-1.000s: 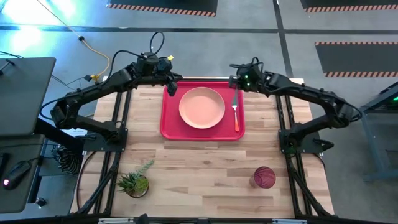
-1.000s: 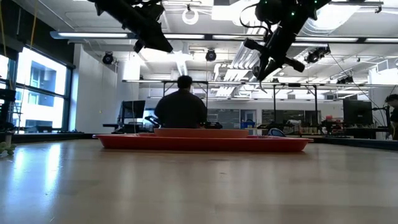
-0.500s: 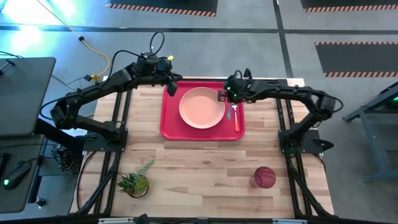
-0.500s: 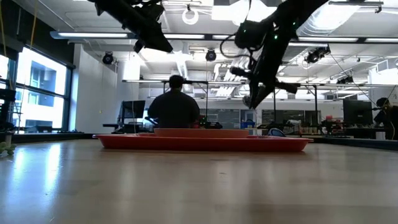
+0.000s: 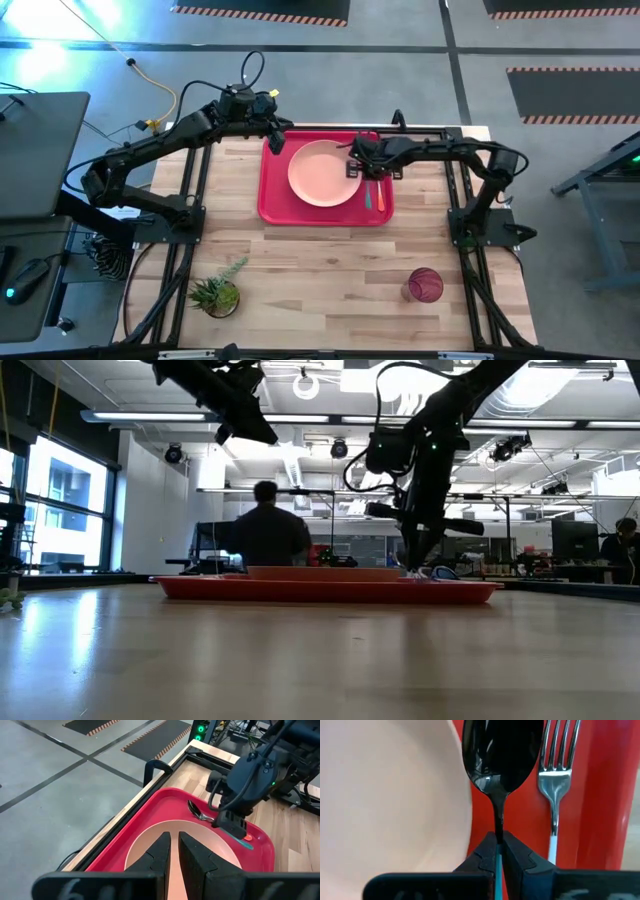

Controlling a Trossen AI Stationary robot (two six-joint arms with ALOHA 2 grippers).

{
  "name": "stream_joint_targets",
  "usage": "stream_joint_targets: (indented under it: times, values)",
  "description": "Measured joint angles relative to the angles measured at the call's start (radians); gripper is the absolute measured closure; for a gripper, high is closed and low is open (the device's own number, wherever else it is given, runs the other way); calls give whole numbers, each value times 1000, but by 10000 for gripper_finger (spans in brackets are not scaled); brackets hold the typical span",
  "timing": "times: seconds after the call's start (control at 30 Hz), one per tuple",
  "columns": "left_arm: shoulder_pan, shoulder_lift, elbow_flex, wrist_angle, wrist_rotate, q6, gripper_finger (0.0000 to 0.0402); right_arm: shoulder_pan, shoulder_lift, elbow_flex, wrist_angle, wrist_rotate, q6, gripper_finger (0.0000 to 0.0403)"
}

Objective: Pick and place plate/cup/fork/spoon on tray
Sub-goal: Put the blue spoon on the red serving tray to the right of the light orange plate

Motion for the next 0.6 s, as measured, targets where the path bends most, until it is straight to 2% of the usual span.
stream_joint_targets:
  times: [0.27,0.6]
  values:
    - [0,0,0,0,0,0,373,10,22,0,-42,2,24,402]
    - [0,0,0,0,0,0,375,13,78,0,-24,-46,23,402]
